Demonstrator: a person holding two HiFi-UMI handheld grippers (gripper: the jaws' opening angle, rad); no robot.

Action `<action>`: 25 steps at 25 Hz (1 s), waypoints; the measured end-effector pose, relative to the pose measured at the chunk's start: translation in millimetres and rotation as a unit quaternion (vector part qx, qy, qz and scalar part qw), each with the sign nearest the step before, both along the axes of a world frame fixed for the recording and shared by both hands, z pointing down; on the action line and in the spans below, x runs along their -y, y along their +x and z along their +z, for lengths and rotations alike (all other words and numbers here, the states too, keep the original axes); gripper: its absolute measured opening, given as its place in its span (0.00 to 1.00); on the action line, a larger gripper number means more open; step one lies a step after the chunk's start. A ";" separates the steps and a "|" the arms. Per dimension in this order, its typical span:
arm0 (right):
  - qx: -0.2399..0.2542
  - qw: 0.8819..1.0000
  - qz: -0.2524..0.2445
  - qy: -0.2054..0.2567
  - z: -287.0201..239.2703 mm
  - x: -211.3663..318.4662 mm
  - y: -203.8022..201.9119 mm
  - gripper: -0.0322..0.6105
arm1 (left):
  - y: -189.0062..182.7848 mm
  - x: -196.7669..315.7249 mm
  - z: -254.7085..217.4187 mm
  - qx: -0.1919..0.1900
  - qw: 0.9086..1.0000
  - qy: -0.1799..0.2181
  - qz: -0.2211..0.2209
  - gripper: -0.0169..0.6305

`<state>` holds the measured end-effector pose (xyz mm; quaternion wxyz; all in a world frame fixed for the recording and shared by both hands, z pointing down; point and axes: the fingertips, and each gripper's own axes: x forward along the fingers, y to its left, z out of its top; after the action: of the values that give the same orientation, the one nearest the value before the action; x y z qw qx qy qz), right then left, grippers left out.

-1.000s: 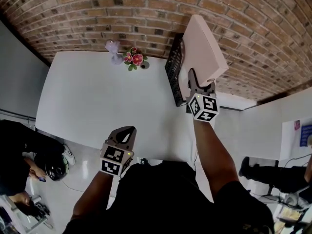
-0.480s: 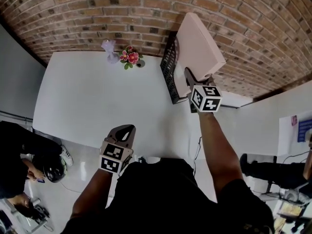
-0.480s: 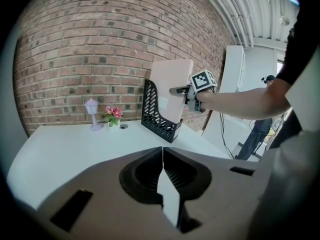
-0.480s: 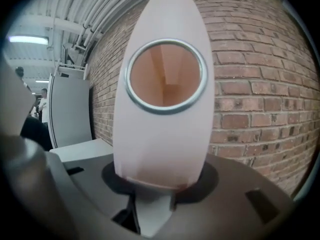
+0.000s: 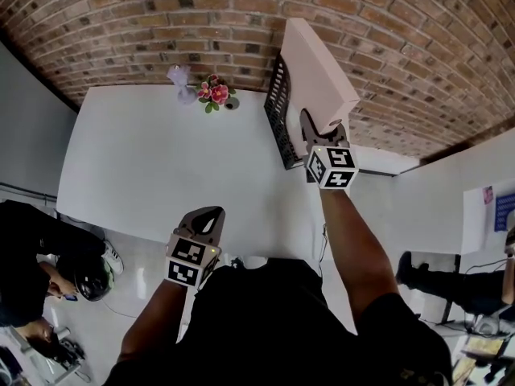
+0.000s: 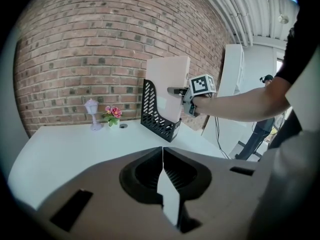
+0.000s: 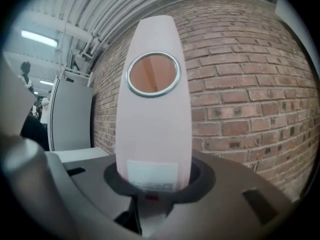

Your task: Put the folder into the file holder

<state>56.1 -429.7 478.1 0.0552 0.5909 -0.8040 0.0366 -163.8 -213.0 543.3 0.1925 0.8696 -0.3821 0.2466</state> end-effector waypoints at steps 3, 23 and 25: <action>0.035 0.999 0.017 0.003 -3.9 1.0 10.5 0.28 | 0.9 -1.6 -1.1 0.002 1.000 0.000 -0.001 0.04; 0.025 0.999 0.028 0.001 46.1 -3.3 7.6 0.28 | -11.8 -8.4 3.4 0.017 1.000 -0.008 -0.015 0.04; 0.023 0.999 0.026 -0.012 52.5 -1.7 7.3 0.29 | -11.4 -7.4 4.1 0.017 1.000 -0.008 -0.015 0.04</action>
<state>63.4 -428.0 530.6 0.0423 0.6103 -0.7887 0.0611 -175.2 -205.6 547.4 0.1964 0.8581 -0.3959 0.2615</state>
